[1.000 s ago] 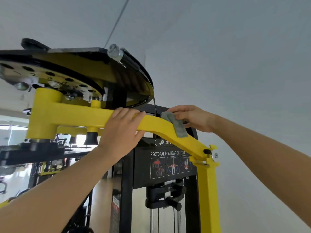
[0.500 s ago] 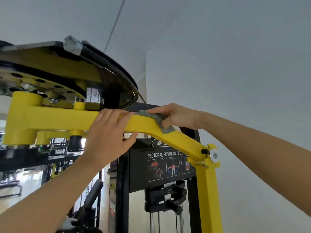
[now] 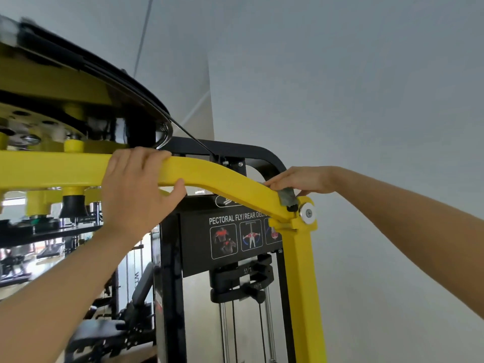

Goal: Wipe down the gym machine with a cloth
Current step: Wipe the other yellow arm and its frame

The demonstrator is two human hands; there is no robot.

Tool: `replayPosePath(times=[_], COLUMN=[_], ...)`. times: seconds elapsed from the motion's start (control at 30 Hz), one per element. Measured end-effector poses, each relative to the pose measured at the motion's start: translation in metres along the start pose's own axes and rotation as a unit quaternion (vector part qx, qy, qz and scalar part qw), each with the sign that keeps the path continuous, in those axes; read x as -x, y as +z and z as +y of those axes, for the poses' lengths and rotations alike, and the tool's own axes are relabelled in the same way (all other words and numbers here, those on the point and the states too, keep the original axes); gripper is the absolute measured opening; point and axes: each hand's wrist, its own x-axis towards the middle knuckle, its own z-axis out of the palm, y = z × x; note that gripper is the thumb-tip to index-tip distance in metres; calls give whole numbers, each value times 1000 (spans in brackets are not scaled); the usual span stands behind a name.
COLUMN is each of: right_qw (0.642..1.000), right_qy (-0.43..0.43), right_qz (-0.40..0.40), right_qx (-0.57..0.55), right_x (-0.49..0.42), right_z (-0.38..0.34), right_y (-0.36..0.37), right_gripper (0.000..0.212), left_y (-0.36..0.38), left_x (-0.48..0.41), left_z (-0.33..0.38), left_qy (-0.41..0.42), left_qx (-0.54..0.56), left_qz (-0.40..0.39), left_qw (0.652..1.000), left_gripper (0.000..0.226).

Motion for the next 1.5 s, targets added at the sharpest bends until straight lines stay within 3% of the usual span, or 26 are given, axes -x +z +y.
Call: replayPosePath(times=[0.23,0.53,0.77,0.87,1.23,1.33,1.43,1.5], right_qw=[999,1000,999,999,995,995,997,992], right_qy=[38,-3,21,30,91,80,-1,-58], right_qz=[0,-27,-42,-30,-42,14,74,112], right_qx=[25,12,-5,-7,-12,-50,-13,-12], right_x=[-7,-14,-19,-25,-15,-12,-6,2], right_z=[-9,-61,-107,-117,-37,-9,10,15], right_y=[-8,-9,-6,-3,-17,-15,-13,-10], right_gripper=[43,43,66,65,64,48,26,23], left_y=[0,0,-1,0,1,-1,-3,-3], left_x=[0,-1,0,1,1,1,0,0], left_z=[0,0,0,-1,2,3,4,3], left_qy=[-5,-1,4,10,-6,-11,-8,-4], left_qx=[-6,-15,-9,-11,-12,-5,-4,-5], left_qz=[-10,-18,-21,-11,-16,-18,-20,-15], left_qw=[1000,1000,1000,1000,1000,1000,1000,1000], left_gripper=[58,58,57,55,57,58,58,57])
